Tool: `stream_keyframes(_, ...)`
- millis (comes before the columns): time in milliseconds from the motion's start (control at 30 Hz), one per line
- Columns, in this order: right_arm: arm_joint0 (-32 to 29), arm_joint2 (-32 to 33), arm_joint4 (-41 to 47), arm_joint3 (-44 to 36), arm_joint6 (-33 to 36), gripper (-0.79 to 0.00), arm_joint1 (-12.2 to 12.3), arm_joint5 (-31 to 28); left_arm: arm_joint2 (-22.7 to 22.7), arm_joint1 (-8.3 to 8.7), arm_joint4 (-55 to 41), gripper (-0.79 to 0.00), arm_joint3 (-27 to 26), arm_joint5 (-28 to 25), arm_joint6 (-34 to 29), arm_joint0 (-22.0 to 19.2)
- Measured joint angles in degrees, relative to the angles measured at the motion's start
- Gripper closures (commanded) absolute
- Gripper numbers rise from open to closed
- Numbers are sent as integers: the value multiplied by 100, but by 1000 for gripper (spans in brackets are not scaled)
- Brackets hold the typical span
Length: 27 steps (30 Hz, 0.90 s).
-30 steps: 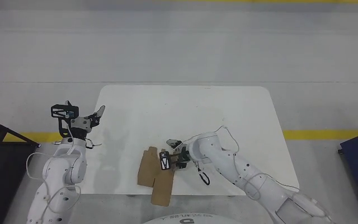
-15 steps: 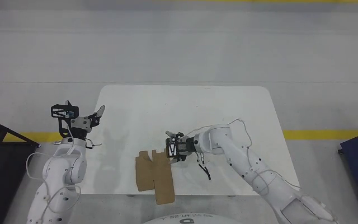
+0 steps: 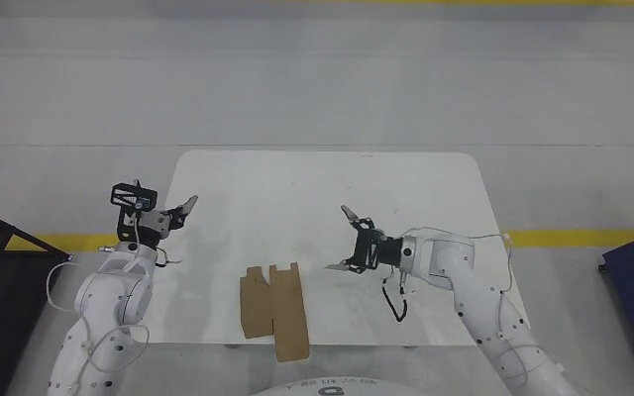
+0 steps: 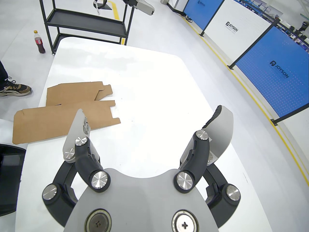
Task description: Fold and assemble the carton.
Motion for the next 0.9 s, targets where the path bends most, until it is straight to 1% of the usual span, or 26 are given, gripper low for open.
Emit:
stream_keyframes(233,2,-2,2,1,1,-785,0,-2,23,0,27,-785,-10,45,-9,7)
stream_keyframes(300,2,-2,2,1,1,-785,0,-2,221,3,324,-785,-190,13,22,73)
stream_keyframes(400,2,-2,2,1,1,-785,0,-2,666,37,1483,-785,-662,-394,441,407)
stream_keyframes(433,2,-2,2,1,1,-785,0,-2,766,54,1794,-785,-849,-683,700,589)
stream_keyframes(500,2,-2,2,1,1,-785,0,-2,795,100,2049,-785,-1127,-1095,1097,890)
stream_keyframes(567,2,-2,2,1,1,-785,0,-2,771,178,2501,-785,-1400,-1661,1548,1227)
stream_keyframes(633,2,-2,2,1,1,-785,0,-2,705,279,3230,-785,-1608,-2263,1974,1467)
stream_keyframes(667,2,-2,2,1,1,-785,0,-2,658,316,3570,-785,-1657,-2425,2155,1549)
stream_keyframes(733,2,-2,2,1,1,-785,0,-2,578,345,4026,-785,-1681,-2479,2473,1627)
stream_keyframes(900,2,-2,2,1,1,-785,0,-2,586,340,3833,-785,-1673,-2434,2381,1619)
